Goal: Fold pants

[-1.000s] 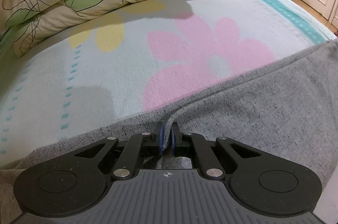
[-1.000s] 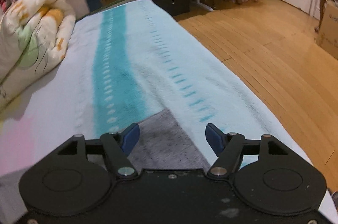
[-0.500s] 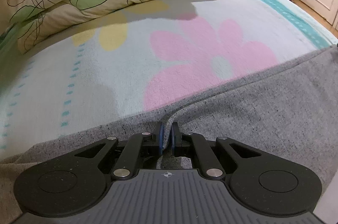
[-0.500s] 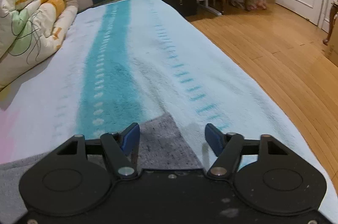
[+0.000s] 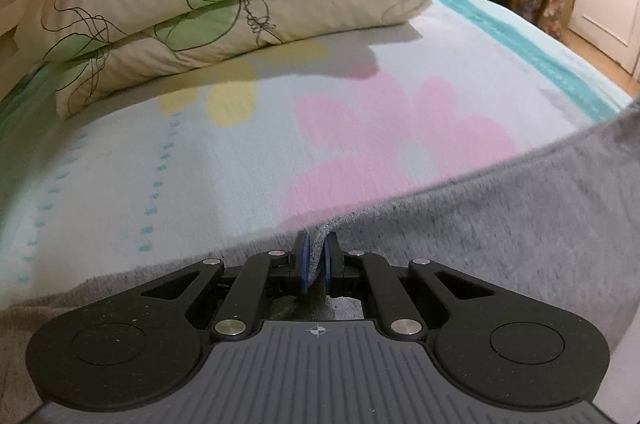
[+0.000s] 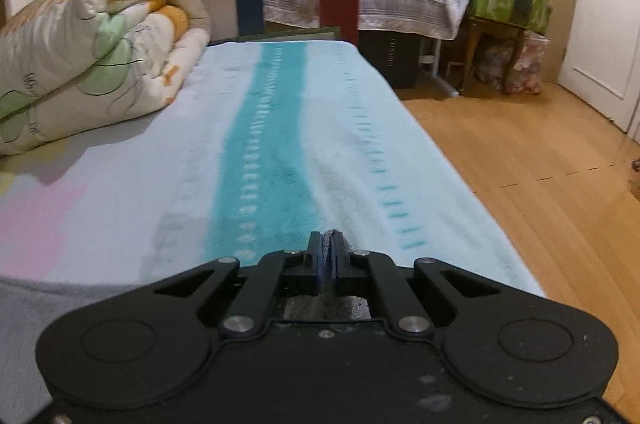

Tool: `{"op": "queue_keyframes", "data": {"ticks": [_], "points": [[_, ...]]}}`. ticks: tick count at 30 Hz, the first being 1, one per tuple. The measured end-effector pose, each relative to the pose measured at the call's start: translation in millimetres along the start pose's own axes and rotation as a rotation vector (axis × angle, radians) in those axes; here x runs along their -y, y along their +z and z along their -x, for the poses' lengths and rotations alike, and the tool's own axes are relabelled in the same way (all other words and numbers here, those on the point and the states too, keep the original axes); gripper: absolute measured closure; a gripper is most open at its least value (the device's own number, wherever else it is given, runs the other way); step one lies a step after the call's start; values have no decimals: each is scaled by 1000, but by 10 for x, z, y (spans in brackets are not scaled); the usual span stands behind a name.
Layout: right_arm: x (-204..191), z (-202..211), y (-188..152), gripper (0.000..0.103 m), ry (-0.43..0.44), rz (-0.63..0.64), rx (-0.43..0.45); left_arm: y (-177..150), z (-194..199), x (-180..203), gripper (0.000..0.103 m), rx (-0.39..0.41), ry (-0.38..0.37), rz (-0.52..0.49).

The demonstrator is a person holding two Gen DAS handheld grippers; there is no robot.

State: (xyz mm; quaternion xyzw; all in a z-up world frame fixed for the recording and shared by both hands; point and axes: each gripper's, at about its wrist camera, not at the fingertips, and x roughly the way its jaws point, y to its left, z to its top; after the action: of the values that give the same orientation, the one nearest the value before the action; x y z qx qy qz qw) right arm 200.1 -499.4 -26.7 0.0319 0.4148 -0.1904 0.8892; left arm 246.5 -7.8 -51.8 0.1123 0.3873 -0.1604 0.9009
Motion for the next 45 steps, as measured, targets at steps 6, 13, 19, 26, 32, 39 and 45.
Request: {"op": "queue_keyframes", "data": {"ticks": [6, 13, 19, 26, 32, 39, 45], "points": [[41, -189, -17, 99, -77, -9, -8, 122, -157, -58, 96, -26, 1, 44], [28, -599, -126, 94, -156, -43, -129, 87, -369, -51, 93, -101, -34, -16], [-72, -645, -116, 70, -260, -27, -126, 212, -131, -391, 27, -21, -99, 56], [-116, -329, 41, 48, -363, -69, 21, 294, 278, -954, 22, 41, -18, 139], [-547, -70, 164, 48, -213, -13, 73, -57, 652, -1231, 21, -15, 32, 75], [-1605, 185, 105, 48, 48, 146, 62, -414, 804, -1255, 21, -73, 9, -11], [-2530, 506, -67, 48, 260, 280, 23, -403, 634, -1299, 21, -77, -30, 13]]}}
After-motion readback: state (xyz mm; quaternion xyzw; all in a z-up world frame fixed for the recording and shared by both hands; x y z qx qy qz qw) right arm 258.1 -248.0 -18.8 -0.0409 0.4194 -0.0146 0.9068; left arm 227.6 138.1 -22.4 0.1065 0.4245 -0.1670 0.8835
